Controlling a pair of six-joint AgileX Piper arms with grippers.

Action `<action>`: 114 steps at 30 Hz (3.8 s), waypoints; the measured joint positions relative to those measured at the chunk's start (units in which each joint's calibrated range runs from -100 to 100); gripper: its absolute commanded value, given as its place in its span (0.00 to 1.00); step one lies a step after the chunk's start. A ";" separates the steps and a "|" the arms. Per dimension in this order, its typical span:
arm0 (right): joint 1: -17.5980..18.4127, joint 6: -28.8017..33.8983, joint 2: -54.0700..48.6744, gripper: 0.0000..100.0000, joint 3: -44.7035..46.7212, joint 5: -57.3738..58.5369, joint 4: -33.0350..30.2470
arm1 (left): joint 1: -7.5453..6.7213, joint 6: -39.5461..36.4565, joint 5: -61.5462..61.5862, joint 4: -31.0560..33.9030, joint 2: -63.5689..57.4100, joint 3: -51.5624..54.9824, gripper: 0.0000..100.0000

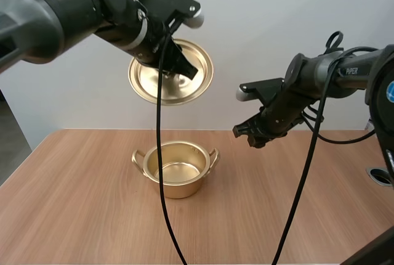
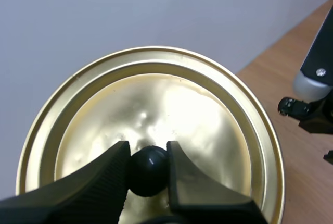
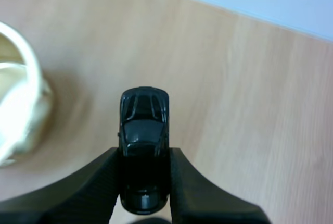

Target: Open the pot, put the car inside, and close it

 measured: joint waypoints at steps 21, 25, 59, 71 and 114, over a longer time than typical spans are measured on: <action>18.68 -1.09 18.57 0.00 -12.24 5.60 1.33 | 3.54 -1.59 2.18 -3.44 -6.33 -17.89 0.00; 18.95 -1.09 24.42 0.00 -12.24 5.60 0.71 | 3.54 -1.59 2.34 -3.45 -6.33 -18.40 0.00; 1.36 1.32 0.53 0.00 -11.94 2.76 0.71 | 3.39 -2.77 18.10 -3.67 -0.18 -13.92 0.00; -5.38 0.87 -3.63 0.00 -11.01 2.84 5.78 | 3.39 1.80 2.31 -7.03 5.85 7.93 0.00; -5.02 -3.76 -3.63 0.00 -11.01 3.79 9.38 | 3.39 8.58 -7.56 -15.20 26.66 18.67 0.44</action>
